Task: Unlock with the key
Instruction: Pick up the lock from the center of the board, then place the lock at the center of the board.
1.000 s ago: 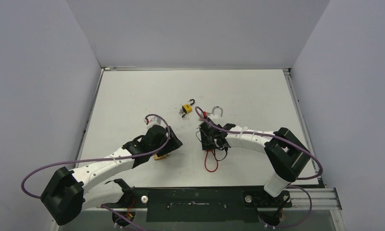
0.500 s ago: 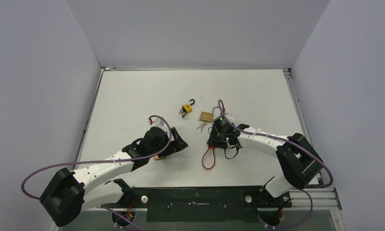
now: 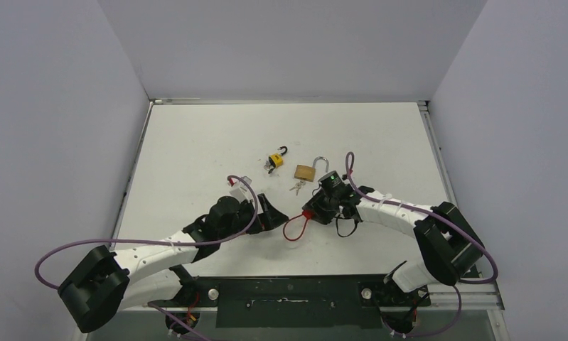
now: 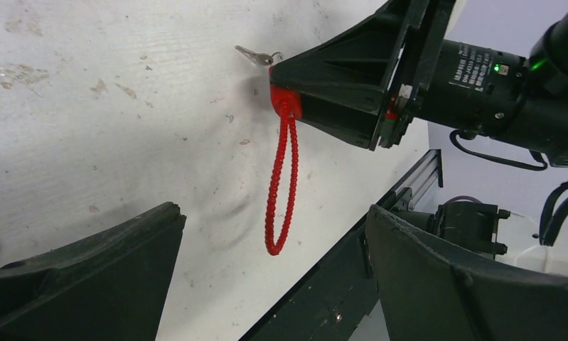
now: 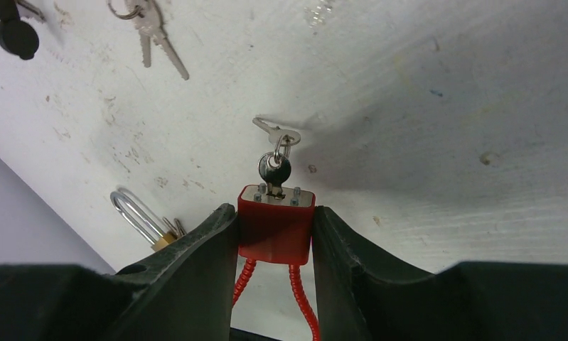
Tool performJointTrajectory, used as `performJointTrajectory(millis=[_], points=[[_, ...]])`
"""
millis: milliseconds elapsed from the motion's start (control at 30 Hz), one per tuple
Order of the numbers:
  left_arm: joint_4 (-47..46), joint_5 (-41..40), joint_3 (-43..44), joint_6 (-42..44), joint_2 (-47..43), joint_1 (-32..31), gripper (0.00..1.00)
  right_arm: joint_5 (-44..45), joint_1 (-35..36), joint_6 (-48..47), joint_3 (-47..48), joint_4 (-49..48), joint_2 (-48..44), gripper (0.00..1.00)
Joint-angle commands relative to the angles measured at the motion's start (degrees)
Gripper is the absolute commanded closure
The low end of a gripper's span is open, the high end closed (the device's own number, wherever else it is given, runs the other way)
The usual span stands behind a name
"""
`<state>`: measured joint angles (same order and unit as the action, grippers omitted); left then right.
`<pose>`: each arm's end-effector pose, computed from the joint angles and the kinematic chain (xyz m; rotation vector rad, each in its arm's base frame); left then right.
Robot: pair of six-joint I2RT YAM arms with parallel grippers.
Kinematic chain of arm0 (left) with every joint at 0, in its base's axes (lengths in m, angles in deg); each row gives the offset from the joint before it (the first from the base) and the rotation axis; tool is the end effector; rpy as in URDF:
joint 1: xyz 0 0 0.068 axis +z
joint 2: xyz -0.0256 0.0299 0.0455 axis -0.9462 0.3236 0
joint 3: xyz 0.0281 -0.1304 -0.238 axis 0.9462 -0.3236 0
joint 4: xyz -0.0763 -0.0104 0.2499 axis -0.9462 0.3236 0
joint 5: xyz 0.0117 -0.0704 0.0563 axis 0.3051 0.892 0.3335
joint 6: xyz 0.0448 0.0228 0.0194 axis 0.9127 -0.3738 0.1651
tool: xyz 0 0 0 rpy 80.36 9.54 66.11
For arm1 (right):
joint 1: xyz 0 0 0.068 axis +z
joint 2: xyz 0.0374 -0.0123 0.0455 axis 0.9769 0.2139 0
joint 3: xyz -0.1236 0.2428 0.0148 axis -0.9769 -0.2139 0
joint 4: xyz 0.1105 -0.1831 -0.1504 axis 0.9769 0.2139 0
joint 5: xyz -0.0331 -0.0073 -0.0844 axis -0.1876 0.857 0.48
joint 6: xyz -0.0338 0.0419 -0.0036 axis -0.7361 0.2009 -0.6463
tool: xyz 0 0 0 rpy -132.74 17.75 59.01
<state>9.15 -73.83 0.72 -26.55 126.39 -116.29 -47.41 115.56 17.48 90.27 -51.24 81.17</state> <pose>0.1513 -0.1573 0.1822 -0.1359 2.2320 -1.1680 0.2154 0.1716 0.1666 0.9854 2.6555 0.7501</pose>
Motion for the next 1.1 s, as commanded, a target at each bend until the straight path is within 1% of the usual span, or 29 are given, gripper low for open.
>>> performJointTrajectory(millis=[0, 200, 267, 400, 467, 633, 700, 833, 967, 1000, 1067], points=[[-8.17, -2.92, -1.64, -2.16, 0.06, -1.93, 0.03, -1.64, 0.15, 13.28, -0.75, -1.37, -1.76, 0.84], [-16.21, -3.77, -4.07, -5.79, 4.76, -5.05, 0.03, -3.36, 0.15, 21.39, -0.44, -1.26, -0.78, 0.86], [-18.52, -6.39, -4.25, -5.70, 5.85, -6.96, 0.03, -4.03, 0.15, 23.87, -0.72, -2.31, -0.63, 0.86], [-19.37, -16.35, -2.73, -3.64, 7.64, -10.80, 0.03, -5.14, 0.56, 27.78, -0.19, -2.61, 0.08, 0.85], [-21.23, -19.81, -2.29, -3.66, 9.05, -11.54, 0.03, -5.93, 0.80, 29.15, -0.07, -3.12, 0.36, 0.85], [-28.00, -24.48, -1.90, -4.10, 14.32, -11.83, 0.03, -7.25, 1.87, 30.55, 1.07, -2.76, 0.87, 0.85], [-30.87, -25.13, -1.63, -4.87, 17.20, -11.88, 0.03, -7.61, 2.35, 31.26, 1.21, -3.36, 0.83, 0.84], [-35.74, -24.44, -0.40, -4.37, 21.35, -12.29, 0.10, -7.68, 2.94, 31.77, 1.95, -3.21, 1.34, 0.84], [-34.85, -26.08, 0.91, -5.44, 23.38, -13.15, 0.16, -7.75, 3.26, 32.20, 2.62, -3.25, 1.93, 0.86], [-34.68, -26.67, 1.15, -5.59, 23.68, -13.37, 0.19, -7.78, 3.38, 32.37, 2.79, -3.21, 2.06, 0.86], [-33.70, -27.47, 1.95, -5.70, 24.21, -13.61, 0.29, -7.90, 3.49, 32.51, 3.21, -3.12, 2.25, 0.86]])
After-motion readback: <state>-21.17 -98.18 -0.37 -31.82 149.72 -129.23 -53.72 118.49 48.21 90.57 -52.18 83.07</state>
